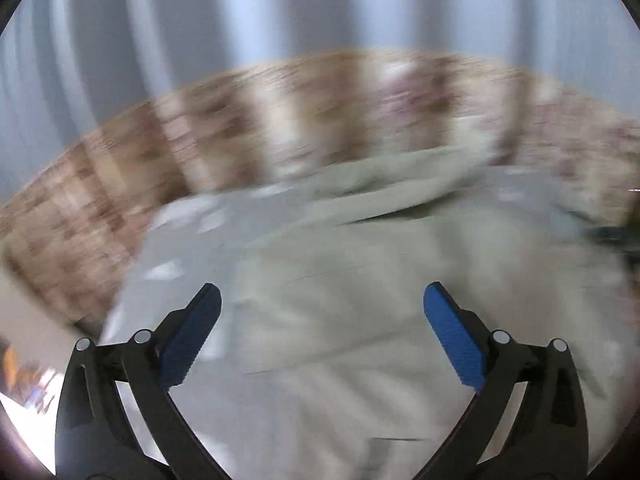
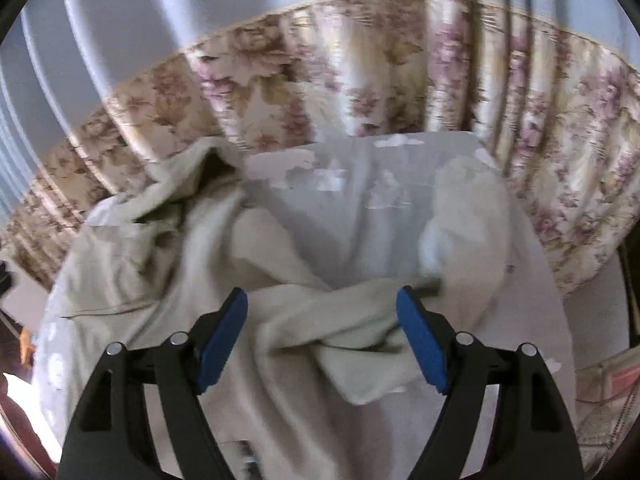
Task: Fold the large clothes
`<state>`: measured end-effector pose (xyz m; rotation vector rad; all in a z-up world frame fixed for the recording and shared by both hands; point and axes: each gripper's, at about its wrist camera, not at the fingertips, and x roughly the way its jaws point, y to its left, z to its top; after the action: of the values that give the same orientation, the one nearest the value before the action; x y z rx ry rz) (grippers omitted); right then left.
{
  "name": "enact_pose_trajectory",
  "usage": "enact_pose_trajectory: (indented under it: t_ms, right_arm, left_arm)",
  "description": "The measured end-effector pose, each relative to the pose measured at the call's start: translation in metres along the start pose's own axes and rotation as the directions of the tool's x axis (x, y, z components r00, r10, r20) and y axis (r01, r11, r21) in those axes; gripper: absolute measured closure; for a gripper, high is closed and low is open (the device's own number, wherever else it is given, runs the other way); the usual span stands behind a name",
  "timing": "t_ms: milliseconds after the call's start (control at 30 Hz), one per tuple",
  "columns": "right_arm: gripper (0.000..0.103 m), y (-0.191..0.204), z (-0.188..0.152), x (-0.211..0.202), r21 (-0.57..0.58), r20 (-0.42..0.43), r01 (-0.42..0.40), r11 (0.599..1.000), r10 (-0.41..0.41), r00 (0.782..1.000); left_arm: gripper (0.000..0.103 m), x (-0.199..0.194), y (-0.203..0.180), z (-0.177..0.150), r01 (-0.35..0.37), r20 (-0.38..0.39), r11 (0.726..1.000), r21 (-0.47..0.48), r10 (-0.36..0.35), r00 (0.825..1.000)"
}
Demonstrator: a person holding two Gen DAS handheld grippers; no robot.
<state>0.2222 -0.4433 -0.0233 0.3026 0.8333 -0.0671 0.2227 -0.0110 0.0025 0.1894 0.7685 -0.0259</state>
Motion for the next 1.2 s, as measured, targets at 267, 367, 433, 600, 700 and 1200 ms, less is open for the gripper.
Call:
enact_pose_trajectory:
  t_ms: [267, 367, 433, 600, 700, 1200]
  right_arm:
    - [0.026, 0.121, 0.019, 0.082, -0.103, -0.165, -0.170, 0.980, 0.152, 0.974]
    - [0.026, 0.156, 0.019, 0.136, -0.098, -0.239, -0.153, 0.983, 0.126, 0.963]
    - [0.026, 0.171, 0.017, 0.162, -0.071, -0.253, -0.139, 0.988, 0.117, 0.960]
    - [0.086, 0.208, 0.008, 0.154, -0.132, -0.176, -0.153, 0.979, 0.129, 0.976]
    - [0.094, 0.202, 0.019, 0.107, -0.193, 0.002, 0.011, 0.981, -0.011, 1.000]
    - [0.033, 0.124, 0.028, 0.086, -0.069, -0.103, -0.055, 0.996, 0.048, 0.994]
  left_arm:
    - [0.003, 0.129, 0.052, -0.023, -0.164, -0.191, 0.985, -0.056, 0.151, 0.970]
    - [0.003, 0.130, 0.054, -0.027, -0.071, -0.173, 0.994, -0.081, 0.056, 0.983]
    - [0.003, 0.130, 0.060, -0.031, -0.040, -0.167, 0.996, -0.078, 0.026, 0.986]
    - [0.003, 0.114, 0.079, -0.036, 0.055, -0.162, 0.995, -0.088, -0.069, 0.984]
    - [0.003, 0.104, 0.090, -0.035, 0.036, -0.143, 0.997, -0.065, -0.045, 0.989]
    - [0.004, 0.159, 0.041, -0.027, 0.076, -0.267, 0.993, -0.091, -0.098, 0.959]
